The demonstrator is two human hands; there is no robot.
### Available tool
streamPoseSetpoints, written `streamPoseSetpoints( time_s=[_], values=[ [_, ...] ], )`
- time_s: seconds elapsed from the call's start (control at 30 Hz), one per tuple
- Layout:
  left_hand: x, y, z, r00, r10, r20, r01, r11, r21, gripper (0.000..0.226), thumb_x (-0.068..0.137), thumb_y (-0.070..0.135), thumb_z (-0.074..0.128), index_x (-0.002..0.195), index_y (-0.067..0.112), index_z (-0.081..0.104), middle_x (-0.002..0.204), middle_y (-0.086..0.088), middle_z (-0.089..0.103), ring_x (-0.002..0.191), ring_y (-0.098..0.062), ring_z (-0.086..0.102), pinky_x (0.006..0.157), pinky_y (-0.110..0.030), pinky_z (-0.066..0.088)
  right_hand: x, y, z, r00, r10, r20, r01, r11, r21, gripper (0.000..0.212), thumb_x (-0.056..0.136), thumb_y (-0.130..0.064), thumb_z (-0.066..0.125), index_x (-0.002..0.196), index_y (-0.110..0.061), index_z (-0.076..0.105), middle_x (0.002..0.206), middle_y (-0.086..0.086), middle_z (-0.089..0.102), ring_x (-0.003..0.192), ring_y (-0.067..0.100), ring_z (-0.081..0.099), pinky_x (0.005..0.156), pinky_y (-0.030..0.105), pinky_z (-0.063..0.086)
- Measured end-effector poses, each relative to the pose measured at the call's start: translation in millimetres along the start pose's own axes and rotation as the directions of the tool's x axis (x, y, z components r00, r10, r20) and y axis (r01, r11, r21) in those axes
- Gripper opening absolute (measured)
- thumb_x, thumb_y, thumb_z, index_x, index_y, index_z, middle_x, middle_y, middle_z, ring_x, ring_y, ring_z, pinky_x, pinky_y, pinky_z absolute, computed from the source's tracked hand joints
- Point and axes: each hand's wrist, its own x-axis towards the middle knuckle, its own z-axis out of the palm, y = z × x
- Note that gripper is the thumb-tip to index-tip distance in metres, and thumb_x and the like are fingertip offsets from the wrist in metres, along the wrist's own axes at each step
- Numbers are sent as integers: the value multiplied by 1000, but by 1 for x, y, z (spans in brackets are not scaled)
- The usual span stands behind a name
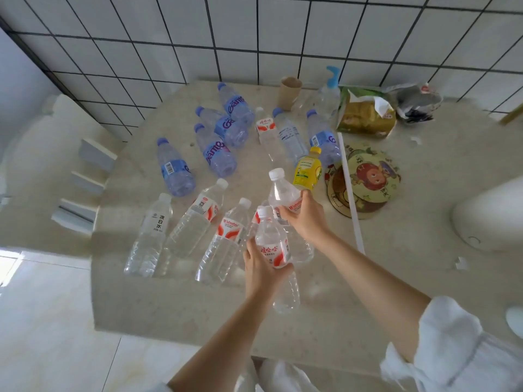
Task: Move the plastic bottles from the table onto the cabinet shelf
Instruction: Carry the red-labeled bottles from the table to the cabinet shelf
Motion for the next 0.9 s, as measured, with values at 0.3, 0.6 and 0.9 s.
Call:
streamPoseSetpoints(
  time_s=[0.3,0.6,0.9],
  values=[
    [-12,-1,-15,995,104,13,-104,993,52,100,60,26,84,141,31,25,110,4,58,95,-18,60,74,-32,53,-64,34,-35,991,-14,-135,49,965,257,55,75,-33,79,116,-11,50,98,-2,67,83,12,66,78,36,57],
    [-22,-3,-27,965,178,191,-203,972,119,83,61,20,88,127,23,39,83,7,58,70,-11,59,61,-25,47,-159,54,-40,923,186,-336,-95,958,271,49,72,-35,81,108,-17,53,85,-10,63,74,7,62,61,8,44],
    [-36,-22,-37,812,220,541,-381,901,206,74,56,18,90,113,28,44,94,7,66,84,-11,67,66,-18,48,-264,55,24,643,611,-461,-302,756,580,52,65,-30,85,109,-21,58,90,-6,68,79,15,67,70,32,56]
  ],
)
